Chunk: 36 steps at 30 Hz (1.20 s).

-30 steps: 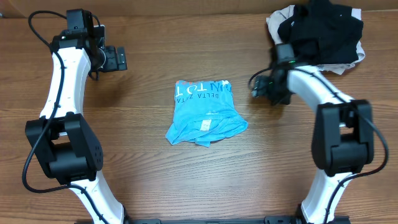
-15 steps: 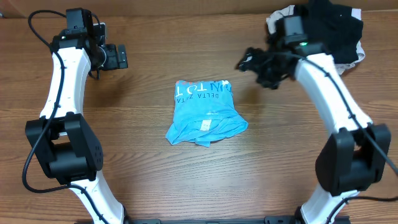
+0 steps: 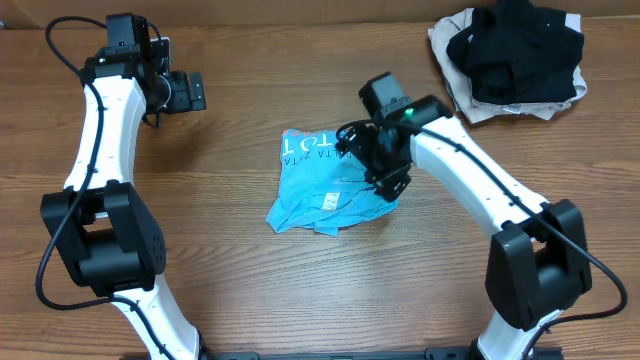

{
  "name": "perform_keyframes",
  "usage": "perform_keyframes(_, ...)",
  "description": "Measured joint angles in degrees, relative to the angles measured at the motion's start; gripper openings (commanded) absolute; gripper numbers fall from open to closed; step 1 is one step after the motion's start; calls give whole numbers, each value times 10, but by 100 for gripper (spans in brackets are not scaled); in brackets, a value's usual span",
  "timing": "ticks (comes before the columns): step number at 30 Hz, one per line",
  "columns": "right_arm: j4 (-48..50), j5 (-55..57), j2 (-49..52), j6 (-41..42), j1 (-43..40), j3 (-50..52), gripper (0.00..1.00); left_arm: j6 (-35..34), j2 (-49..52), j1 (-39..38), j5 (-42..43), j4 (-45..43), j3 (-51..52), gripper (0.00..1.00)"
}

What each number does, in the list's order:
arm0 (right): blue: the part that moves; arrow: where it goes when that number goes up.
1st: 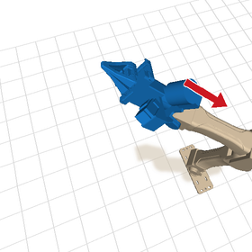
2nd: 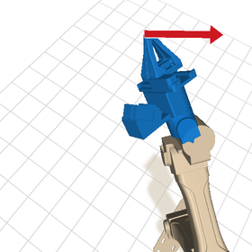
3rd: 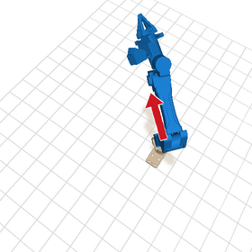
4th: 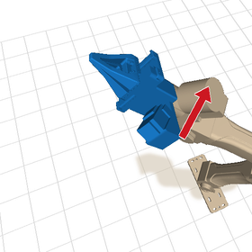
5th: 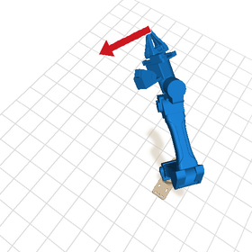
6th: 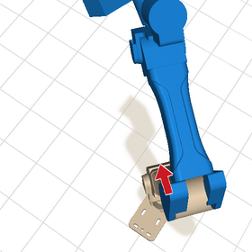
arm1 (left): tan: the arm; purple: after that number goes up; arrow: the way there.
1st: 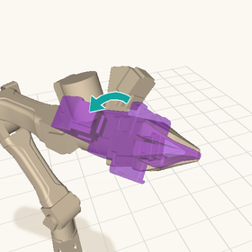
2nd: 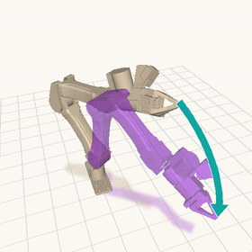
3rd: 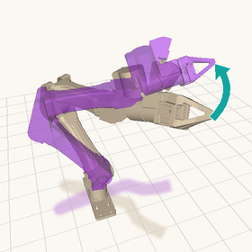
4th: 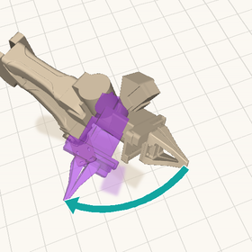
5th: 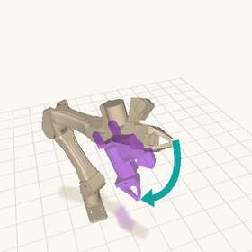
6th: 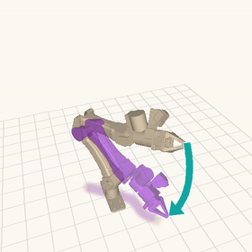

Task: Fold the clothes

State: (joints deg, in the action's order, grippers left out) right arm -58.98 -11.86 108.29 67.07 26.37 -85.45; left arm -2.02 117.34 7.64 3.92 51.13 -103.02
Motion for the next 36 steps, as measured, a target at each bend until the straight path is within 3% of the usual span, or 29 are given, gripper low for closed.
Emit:
perform_keyframes(7, 85, 17, 0, 126, 72, 62, 100, 0, 0, 0, 0, -2, 0, 100)
perform_keyframes(11, 95, 18, 0, 151, 104, 65, 100, 0, 0, 0, 0, -2, 0, 100)
perform_keyframes(26, 158, 33, 31, 177, 137, 94, 100, 0, 0, 0, -9, -8, 0, 100)
perform_keyframes(36, 167, 51, 58, 163, 121, 99, 89, 0, 0, 0, -11, -18, 0, 100)
